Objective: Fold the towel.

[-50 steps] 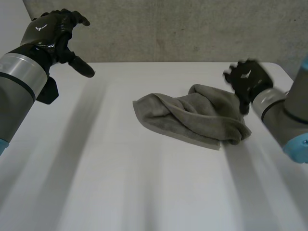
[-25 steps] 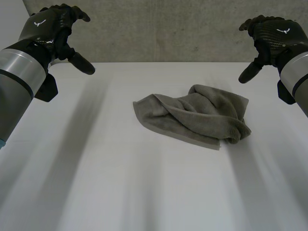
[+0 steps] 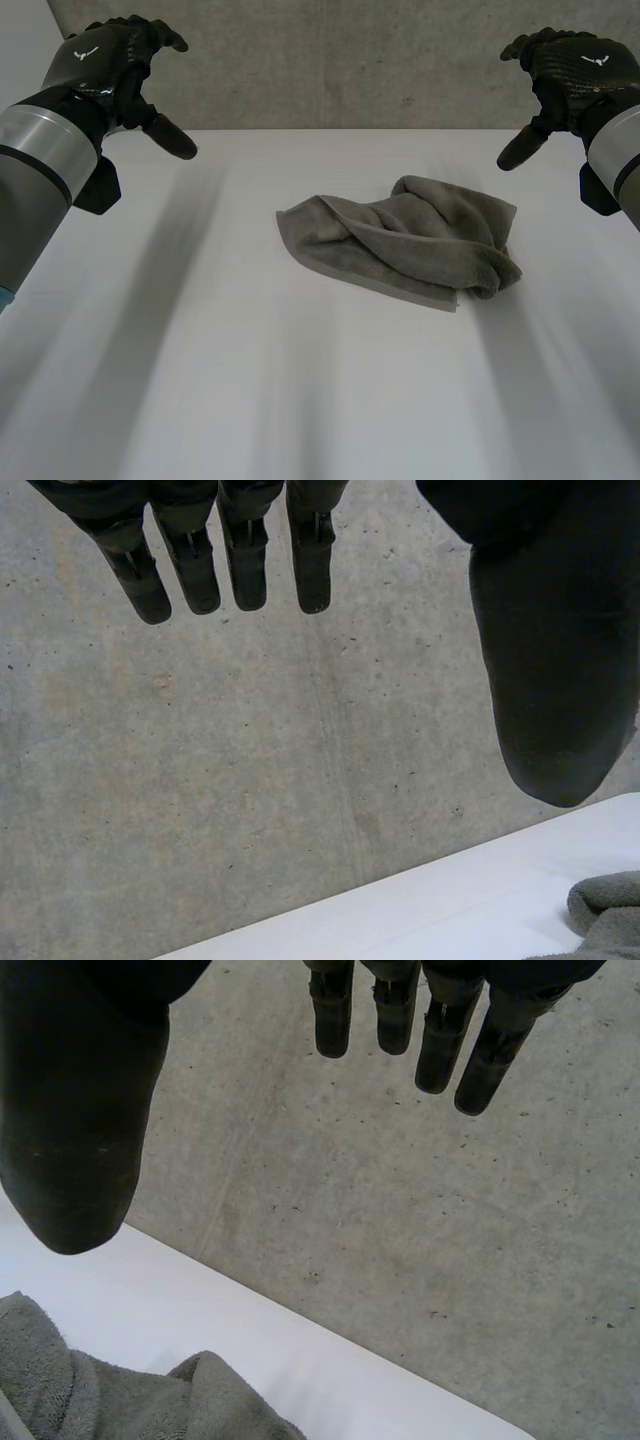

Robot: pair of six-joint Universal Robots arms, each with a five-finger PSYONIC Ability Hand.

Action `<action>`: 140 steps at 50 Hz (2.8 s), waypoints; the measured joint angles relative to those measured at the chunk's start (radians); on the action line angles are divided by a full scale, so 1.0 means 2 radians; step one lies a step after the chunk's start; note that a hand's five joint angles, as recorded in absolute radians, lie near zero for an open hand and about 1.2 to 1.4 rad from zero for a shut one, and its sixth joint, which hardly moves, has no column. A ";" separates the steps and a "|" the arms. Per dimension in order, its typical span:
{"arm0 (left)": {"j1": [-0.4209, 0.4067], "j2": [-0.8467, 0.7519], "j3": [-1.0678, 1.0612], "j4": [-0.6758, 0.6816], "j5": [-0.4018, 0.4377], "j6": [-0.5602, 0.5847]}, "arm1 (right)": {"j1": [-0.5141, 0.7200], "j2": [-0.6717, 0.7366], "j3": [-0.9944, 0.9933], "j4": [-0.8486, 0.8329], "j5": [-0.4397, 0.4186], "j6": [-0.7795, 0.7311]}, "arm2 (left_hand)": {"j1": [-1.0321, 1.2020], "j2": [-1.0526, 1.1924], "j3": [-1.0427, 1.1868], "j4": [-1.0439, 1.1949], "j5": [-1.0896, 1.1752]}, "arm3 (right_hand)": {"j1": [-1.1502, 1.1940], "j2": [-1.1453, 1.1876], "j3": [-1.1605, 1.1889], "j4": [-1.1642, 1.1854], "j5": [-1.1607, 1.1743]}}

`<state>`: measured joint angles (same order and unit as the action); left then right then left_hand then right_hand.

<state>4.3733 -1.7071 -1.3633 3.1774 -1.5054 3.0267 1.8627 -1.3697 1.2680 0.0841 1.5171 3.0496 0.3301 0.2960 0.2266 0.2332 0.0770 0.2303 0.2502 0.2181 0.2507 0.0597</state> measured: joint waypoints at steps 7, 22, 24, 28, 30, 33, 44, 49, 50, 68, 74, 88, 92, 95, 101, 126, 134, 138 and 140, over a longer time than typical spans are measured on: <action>0.002 0.000 0.000 0.001 -0.001 0.000 | 0.001 0.000 0.000 -0.001 0.000 -0.001 | 0.000 0.000 0.000 0.000 0.000 | 0.000 0.000 0.000 0.000 0.000; 0.002 -0.001 -0.004 0.003 0.003 0.001 | 0.002 0.001 0.005 -0.002 -0.012 -0.007 | 0.000 0.000 0.000 0.000 0.000 | 0.000 0.000 0.000 0.000 0.000; 0.001 -0.003 -0.006 0.005 0.004 0.002 | 0.002 0.003 0.007 -0.003 -0.020 -0.015 | 0.000 0.000 0.000 0.000 0.000 | 0.000 0.000 0.000 0.000 0.000; 0.000 -0.015 -0.008 0.013 0.008 0.003 | 0.002 0.013 0.008 -0.001 -0.039 -0.041 | 0.000 0.000 0.000 0.000 0.000 | 0.000 0.000 0.000 0.000 0.000; -0.002 -0.027 -0.009 0.018 0.014 0.003 | 0.003 0.024 0.009 0.003 -0.050 -0.060 | 0.000 0.000 0.000 0.000 0.000 | 0.000 0.000 0.000 0.000 0.000; -0.004 -0.044 -0.009 0.024 0.026 0.004 | 0.003 0.037 0.007 0.012 -0.058 -0.080 | 0.000 0.000 0.000 0.000 0.000 | 0.000 0.000 0.000 0.000 0.000; -0.034 -0.161 0.028 0.084 0.097 0.019 | 0.002 0.123 -0.002 0.042 -0.068 -0.119 | 0.000 0.000 0.000 0.000 0.001 | 0.000 0.000 0.000 0.000 0.000; -0.049 -0.211 0.053 0.103 0.103 0.043 | 0.002 0.173 -0.009 0.024 -0.063 -0.113 | 0.000 0.000 0.000 0.000 0.001 | 0.000 0.000 0.000 0.000 0.000; -0.051 -0.215 0.054 0.104 0.103 0.046 | 0.002 0.178 -0.010 0.020 -0.063 -0.111 | 0.000 0.000 0.000 0.000 0.001 | 0.000 0.000 0.000 0.000 0.000; -0.053 -0.201 -0.014 0.104 0.094 0.101 | 0.018 0.290 -0.047 -0.060 -0.059 -0.075 | 0.000 0.000 0.000 0.000 0.001 | 0.527 0.518 0.000 0.000 0.527; -0.046 -0.161 -0.052 0.106 0.096 0.101 | 0.022 0.271 -0.022 -0.058 -0.070 -0.083 | 0.000 0.000 0.000 0.000 0.000 | 0.538 0.522 0.000 0.000 0.544; -0.022 -0.087 -0.128 0.108 0.099 0.100 | 0.074 0.090 0.170 -0.054 -0.157 -0.101 | 0.000 0.000 0.000 0.000 0.000 | 0.539 0.522 0.000 0.000 0.547; -0.015 -0.075 -0.145 0.112 0.101 0.101 | 0.102 0.022 0.229 -0.048 -0.185 -0.098 | 0.000 0.000 0.000 0.000 0.000 | 0.539 0.524 0.000 0.000 0.547; -0.013 -0.072 -0.152 0.117 0.102 0.101 | 0.112 -0.003 0.249 -0.041 -0.200 -0.098 | 0.000 0.000 0.000 0.000 0.000 | 0.539 0.524 0.000 0.000 0.547; -0.014 -0.076 -0.160 0.131 0.104 0.101 | 0.111 -0.034 0.257 -0.018 -0.219 -0.101 | 0.000 0.000 0.000 0.000 0.000 | 0.539 0.524 0.000 0.000 0.547; -0.059 -0.229 -0.063 0.140 0.139 0.147 | 0.026 -0.030 0.285 -0.021 -0.147 -0.159 | 0.000 0.000 0.000 0.000 0.000 | 0.010 0.003 0.000 0.000 0.002; -0.078 -0.285 0.002 0.120 0.140 0.158 | 0.014 -0.029 0.293 -0.025 -0.143 -0.164 | 0.000 0.000 0.000 0.000 0.006 | 0.010 0.003 0.000 0.000 0.002; -0.085 -0.304 0.022 0.105 0.140 0.172 | 0.012 -0.029 0.293 -0.026 -0.143 -0.163 | 0.000 0.000 0.000 0.000 0.011 | 0.010 0.003 0.000 0.000 0.002; -0.087 -0.312 0.028 0.097 0.141 0.190 | 0.010 -0.028 0.292 -0.026 -0.143 -0.163 | 0.000 0.000 0.000 0.000 0.017 | 0.010 0.003 0.000 0.000 0.003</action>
<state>4.1993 -2.3305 -1.3081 3.3720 -1.2244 3.4065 1.8835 -1.4266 1.8528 0.0314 1.2301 2.7231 0.3303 0.2967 0.2266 0.2332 0.1110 0.2508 0.2567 0.2181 0.2507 0.0649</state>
